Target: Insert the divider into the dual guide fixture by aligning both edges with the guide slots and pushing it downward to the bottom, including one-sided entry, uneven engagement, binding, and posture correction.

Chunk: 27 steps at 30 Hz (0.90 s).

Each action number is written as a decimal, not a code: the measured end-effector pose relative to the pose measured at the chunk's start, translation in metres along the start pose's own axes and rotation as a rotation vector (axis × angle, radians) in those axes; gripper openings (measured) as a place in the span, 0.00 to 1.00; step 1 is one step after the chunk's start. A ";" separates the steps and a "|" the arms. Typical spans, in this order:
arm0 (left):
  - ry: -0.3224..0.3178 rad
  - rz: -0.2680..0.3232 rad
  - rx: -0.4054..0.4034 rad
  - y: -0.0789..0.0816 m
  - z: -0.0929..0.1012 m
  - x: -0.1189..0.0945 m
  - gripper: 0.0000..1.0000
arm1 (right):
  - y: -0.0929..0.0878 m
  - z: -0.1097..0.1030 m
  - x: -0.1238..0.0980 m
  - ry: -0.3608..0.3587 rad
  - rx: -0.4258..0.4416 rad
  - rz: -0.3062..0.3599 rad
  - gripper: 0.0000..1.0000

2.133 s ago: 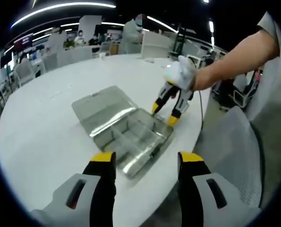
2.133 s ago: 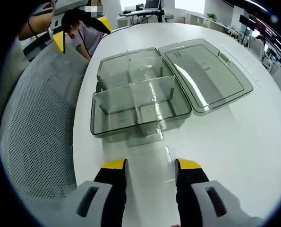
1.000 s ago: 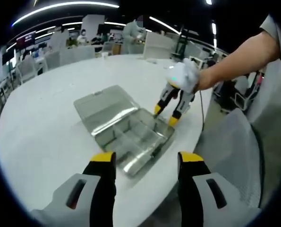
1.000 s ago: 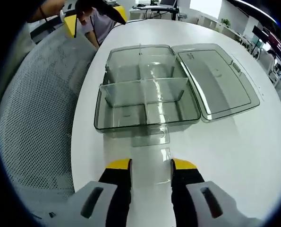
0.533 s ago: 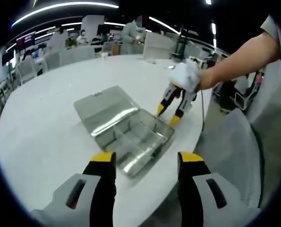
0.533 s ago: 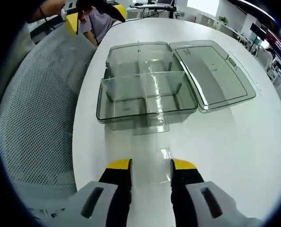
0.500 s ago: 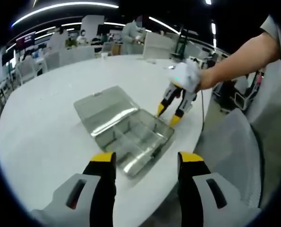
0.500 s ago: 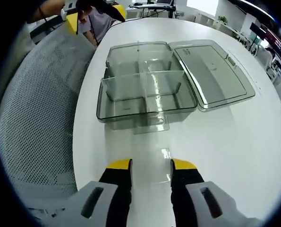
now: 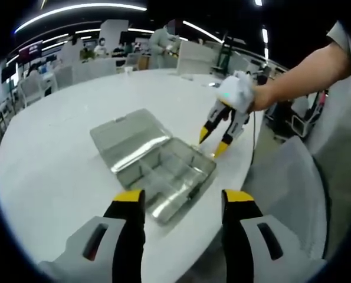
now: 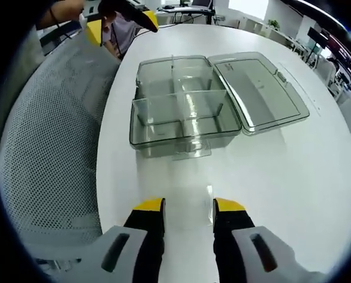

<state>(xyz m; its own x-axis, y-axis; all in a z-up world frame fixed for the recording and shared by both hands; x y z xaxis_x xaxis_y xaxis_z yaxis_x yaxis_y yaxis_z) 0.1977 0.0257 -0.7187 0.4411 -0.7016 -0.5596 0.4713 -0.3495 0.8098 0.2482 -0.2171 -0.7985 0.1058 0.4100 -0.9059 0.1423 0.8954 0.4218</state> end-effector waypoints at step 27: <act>-0.044 0.028 -0.015 0.013 0.003 0.019 0.46 | 0.062 -0.019 -0.035 -0.057 -0.147 0.078 0.27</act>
<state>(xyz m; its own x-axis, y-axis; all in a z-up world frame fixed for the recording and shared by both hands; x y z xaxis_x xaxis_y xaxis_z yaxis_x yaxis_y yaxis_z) 0.2097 0.0062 -0.7179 0.4205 -0.7380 -0.5278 0.4707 -0.3198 0.8223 0.2343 -0.1725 -0.7408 0.1667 0.4726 -0.8654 -0.0131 0.8786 0.4773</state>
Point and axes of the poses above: the point that each gripper's makers call its tool centre point, and the gripper's own axes: x roughly forward along the fingers, z roughly to its right, y roughly out of its top, the point moved 6 cm from there along -x, roughly backward along the fingers, and after that the axes turned 1 degree about z, right-handed, at the moved point
